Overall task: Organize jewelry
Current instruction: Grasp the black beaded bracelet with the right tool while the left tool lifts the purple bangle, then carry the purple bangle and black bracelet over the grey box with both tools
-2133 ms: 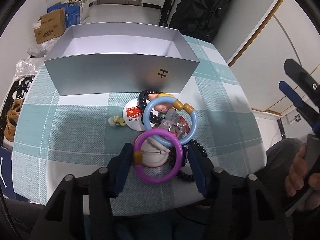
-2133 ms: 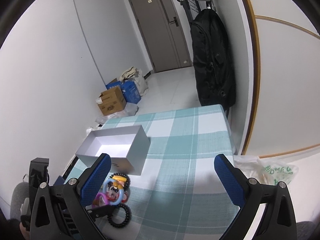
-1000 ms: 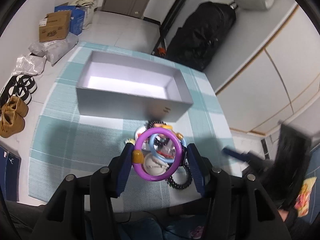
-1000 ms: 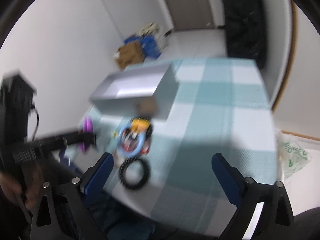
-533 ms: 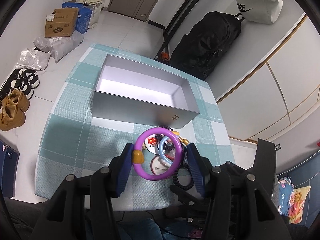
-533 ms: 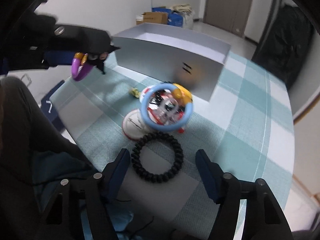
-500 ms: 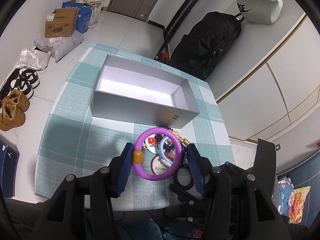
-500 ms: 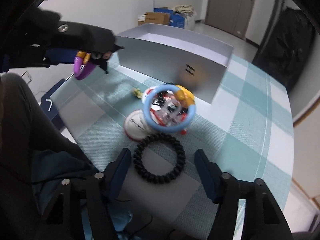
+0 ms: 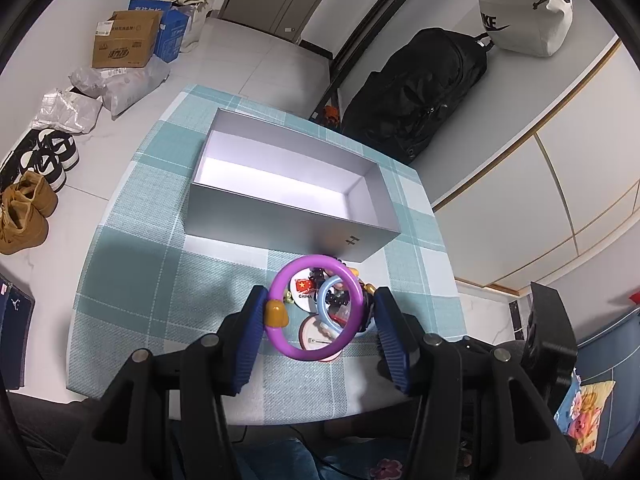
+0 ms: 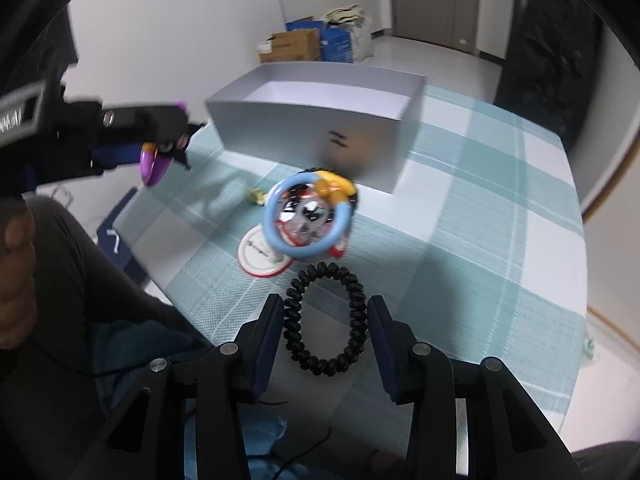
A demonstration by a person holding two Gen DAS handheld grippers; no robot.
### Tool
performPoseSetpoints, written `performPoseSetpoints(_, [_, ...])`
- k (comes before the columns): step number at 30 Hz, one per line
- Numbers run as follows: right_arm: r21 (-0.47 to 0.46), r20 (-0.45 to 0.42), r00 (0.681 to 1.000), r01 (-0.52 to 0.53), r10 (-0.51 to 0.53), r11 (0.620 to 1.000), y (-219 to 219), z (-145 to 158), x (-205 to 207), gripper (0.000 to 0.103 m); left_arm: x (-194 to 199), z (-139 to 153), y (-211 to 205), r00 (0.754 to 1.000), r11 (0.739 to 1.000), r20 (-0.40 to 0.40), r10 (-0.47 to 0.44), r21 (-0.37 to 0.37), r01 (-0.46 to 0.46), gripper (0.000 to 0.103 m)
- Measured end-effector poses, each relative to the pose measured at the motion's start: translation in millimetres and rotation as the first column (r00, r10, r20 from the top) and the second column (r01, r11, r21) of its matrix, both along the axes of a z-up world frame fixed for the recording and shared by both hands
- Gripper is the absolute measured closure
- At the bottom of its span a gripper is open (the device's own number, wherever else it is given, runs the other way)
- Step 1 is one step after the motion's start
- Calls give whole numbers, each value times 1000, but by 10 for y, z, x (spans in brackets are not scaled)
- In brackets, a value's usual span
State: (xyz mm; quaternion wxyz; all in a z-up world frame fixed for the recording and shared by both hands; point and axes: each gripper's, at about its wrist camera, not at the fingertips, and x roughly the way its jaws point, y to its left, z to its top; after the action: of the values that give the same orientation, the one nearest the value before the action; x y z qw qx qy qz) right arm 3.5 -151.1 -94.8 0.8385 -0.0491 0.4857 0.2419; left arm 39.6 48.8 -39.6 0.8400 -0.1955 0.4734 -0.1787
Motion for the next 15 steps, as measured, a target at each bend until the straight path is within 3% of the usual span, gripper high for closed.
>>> performPoseSetpoints(7, [98, -10, 999, 53, -52, 994, -185, 84, 60, 61, 45, 25, -14, 1000, 1000, 16, 5, 11, -6, 55])
performPoseSetpoints(15, [216, 89, 995, 34, -55, 976, -253, 475, 125, 61, 161, 108, -41, 999, 999, 40, 28, 19, -29, 55])
